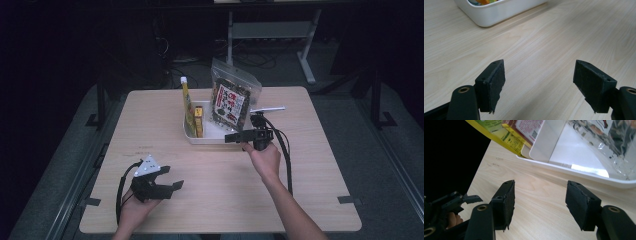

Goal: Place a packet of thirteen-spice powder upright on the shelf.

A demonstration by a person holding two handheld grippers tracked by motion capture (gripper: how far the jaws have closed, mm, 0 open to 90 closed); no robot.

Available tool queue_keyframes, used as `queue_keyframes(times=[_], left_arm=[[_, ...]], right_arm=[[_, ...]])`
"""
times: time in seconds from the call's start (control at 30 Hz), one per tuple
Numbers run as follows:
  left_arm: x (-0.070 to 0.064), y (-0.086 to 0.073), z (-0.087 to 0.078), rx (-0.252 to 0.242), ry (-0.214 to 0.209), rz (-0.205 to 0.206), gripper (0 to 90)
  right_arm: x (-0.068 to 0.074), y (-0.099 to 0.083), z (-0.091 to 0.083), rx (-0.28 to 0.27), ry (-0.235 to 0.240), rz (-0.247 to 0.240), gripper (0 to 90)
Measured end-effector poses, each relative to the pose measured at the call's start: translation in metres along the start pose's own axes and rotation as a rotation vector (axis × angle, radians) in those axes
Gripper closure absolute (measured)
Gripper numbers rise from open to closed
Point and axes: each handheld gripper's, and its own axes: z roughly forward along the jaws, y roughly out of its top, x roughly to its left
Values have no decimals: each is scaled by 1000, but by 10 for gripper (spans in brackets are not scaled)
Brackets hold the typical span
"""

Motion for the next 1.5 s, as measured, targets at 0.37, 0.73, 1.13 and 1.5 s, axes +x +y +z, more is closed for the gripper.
queue_keyframes(times=[0.37, 0.73, 1.13, 1.5], left_arm=[[0, 0, 1, 6, -5, -1, 246], [0, -1, 1, 4, -4, -6, 246], [0, -1, 2, 9, -6, -1, 245], [0, -1, 3, 15, -11, 0, 244]], right_arm=[[-9, -14, -3, 20, 5, -4, 392], [-13, -29, -4, 53, 9, -22, 385], [-21, -46, -8, 90, 28, -44, 375], [-29, -60, -13, 87, 39, -63, 372]])
